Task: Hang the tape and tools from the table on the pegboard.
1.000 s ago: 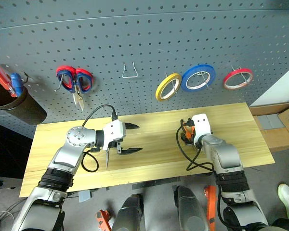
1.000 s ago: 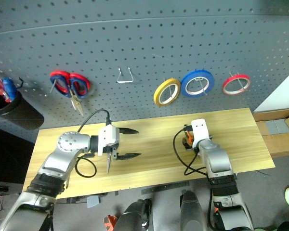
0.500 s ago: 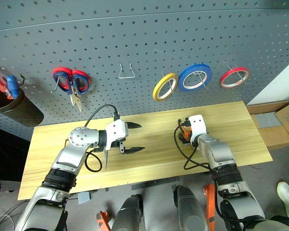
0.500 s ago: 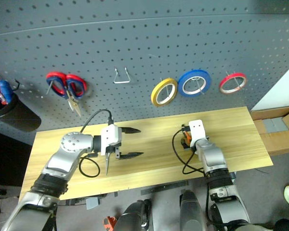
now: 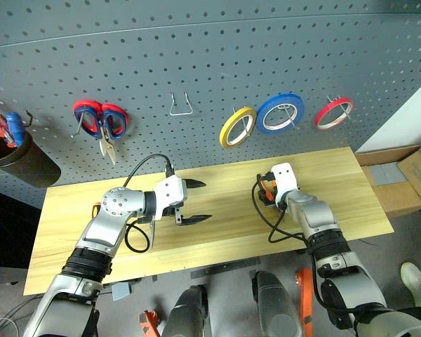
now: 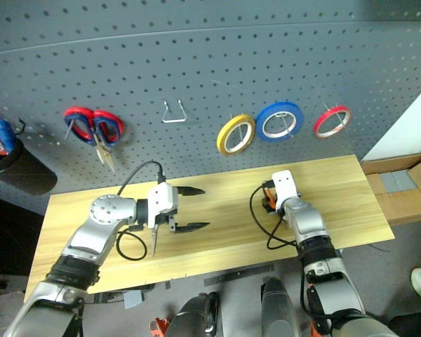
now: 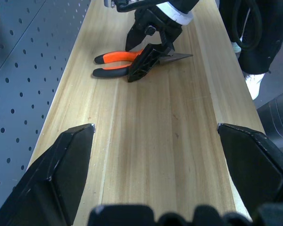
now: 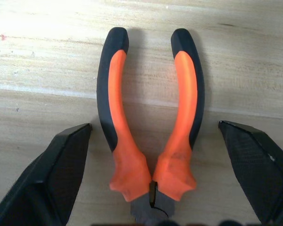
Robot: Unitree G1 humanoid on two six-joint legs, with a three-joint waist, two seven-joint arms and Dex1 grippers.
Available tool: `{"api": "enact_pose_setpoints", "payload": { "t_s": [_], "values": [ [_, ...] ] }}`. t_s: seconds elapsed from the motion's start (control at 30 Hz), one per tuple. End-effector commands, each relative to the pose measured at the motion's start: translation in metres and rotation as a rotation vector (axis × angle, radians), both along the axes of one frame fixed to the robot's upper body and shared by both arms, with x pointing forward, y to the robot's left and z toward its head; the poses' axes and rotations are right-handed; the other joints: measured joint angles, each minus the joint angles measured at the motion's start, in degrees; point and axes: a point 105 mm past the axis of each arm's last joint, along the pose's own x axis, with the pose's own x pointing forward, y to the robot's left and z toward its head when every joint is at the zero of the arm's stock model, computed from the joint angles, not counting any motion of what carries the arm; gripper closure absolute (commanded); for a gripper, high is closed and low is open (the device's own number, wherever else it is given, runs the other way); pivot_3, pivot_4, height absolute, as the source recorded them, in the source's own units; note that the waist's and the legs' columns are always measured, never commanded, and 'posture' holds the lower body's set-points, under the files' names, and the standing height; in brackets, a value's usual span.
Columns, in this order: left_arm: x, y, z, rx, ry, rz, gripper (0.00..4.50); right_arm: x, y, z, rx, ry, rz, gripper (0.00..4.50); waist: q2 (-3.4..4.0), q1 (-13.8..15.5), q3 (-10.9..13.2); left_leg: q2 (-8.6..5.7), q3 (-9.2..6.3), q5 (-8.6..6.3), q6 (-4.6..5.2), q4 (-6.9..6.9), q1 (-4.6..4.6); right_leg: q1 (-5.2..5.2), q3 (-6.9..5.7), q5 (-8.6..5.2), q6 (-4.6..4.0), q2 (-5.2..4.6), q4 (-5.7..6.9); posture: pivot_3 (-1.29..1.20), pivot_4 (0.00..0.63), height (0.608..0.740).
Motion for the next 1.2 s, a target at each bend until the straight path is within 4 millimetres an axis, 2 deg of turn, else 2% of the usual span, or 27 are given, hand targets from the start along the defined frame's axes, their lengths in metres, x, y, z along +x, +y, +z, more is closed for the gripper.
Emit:
{"api": "enact_pose_setpoints", "payload": {
  "t_s": [0.03, 0.1, 0.3, 0.4, 0.47, 0.57, 0.73, 0.8, 0.87, 0.97, 1.2],
  "values": [
    [-0.002, -0.002, 0.008, -0.019, -0.038, -0.005, 0.00, -0.008, -0.008, -0.021, -0.002, 0.068, -0.030, 1.48, -0.01, 0.02, -0.02, 0.00, 0.00, 0.00, 0.00, 0.00, 0.01, 0.02, 0.00, 0.00, 0.00, 0.00, 0.00, -0.15, 0.289, 0.740],
    [-0.003, 0.000, 0.007, -0.023, -0.026, 0.002, 0.00, -0.009, -0.007, -0.019, -0.002, 0.057, -0.023, 1.96, -0.01, 0.03, -0.02, 0.00, -0.01, 0.00, 0.00, 0.00, 0.01, 0.03, 0.00, 0.00, 0.00, 0.00, -0.01, -0.15, 0.289, 0.740],
    [-0.007, 0.006, 0.010, -0.074, -0.012, 0.051, 0.00, -0.012, -0.005, -0.008, -0.016, -0.005, -0.016, 1.96, 0.00, 0.04, -0.03, 0.00, -0.03, 0.00, 0.00, -0.01, 0.01, 0.03, -0.01, 0.00, 0.00, 0.00, -0.03, -0.15, 0.288, 0.740],
    [-0.010, 0.017, 0.015, -0.156, -0.008, 0.136, 0.00, -0.023, 0.005, 0.015, -0.020, -0.095, 0.034, 1.96, 0.00, 0.09, -0.02, 0.00, -0.03, 0.00, 0.00, -0.03, -0.03, -0.02, 0.00, 0.00, 0.00, -0.01, -0.03, -0.15, 0.290, 0.740],
    [-0.015, 0.024, 0.017, -0.194, 0.003, 0.183, 0.00, -0.036, 0.016, 0.034, 0.015, -0.175, 0.084, 1.96, 0.01, 0.05, -0.02, -0.01, -0.03, 0.00, 0.00, -0.04, -0.11, -0.14, 0.02, 0.00, 0.00, -0.02, -0.02, -0.14, 0.291, 0.740],
    [-0.025, 0.034, 0.019, -0.254, 0.005, 0.256, 0.00, -0.067, 0.040, 0.068, 0.176, -0.350, 0.157, 1.96, 0.02, -0.07, -0.01, -0.01, 0.06, 0.00, -0.01, -0.07, -0.39, -0.67, 0.15, 0.00, 0.00, -0.02, 0.12, -0.14, 0.290, 0.740],
    [-0.036, 0.047, 0.022, -0.325, 0.016, 0.341, 0.00, -0.111, 0.068, 0.096, 0.280, -0.462, 0.305, 1.96, 0.01, 0.47, -0.02, -0.01, 0.06, -0.01, -0.02, -0.07, -0.33, -0.64, 0.11, 0.06, -0.06, -0.02, 0.11, -0.12, 0.285, 0.740],
    [-0.039, 0.052, 0.020, -0.318, 0.029, 0.361, 0.00, -0.122, 0.078, 0.108, 0.287, -0.506, 0.369, 1.96, 0.01, 0.68, -0.02, 0.00, 0.05, -0.01, -0.02, -0.06, -0.29, -0.63, 0.10, 0.08, -0.09, -0.01, 0.12, -0.12, 0.285, 0.740],
    [-0.042, 0.060, 0.023, -0.320, 0.034, 0.378, 0.00, -0.131, 0.092, 0.129, 0.288, -0.575, 0.442, 1.96, 0.00, 0.88, -0.02, 0.00, 0.05, 0.01, -0.05, -0.06, -0.26, -0.63, 0.09, 0.09, -0.11, 0.01, 0.19, -0.12, 0.286, 0.740],
    [-0.042, 0.066, 0.036, -0.391, 0.014, 0.403, 0.00, -0.134, 0.104, 0.157, 0.304, -0.654, 0.501, 1.96, -0.01, 1.16, -0.01, 0.01, 0.07, 0.06, -0.13, -0.04, -0.23, -0.71, 0.10, 0.10, -0.13, 0.02, 0.42, -0.11, 0.283, 0.740],
    [-0.046, 0.068, 0.053, -0.526, 0.013, 0.447, 0.00, -0.119, 0.111, 0.214, 0.291, -0.856, 0.559, 1.96, -0.11, 2.48, -0.09, 0.04, 0.00, 0.15, -0.28, -0.04, -0.20, -0.72, 0.03, 0.14, -0.21, 0.06, 0.48, -0.07, 0.257, 0.740]
  ]
}}
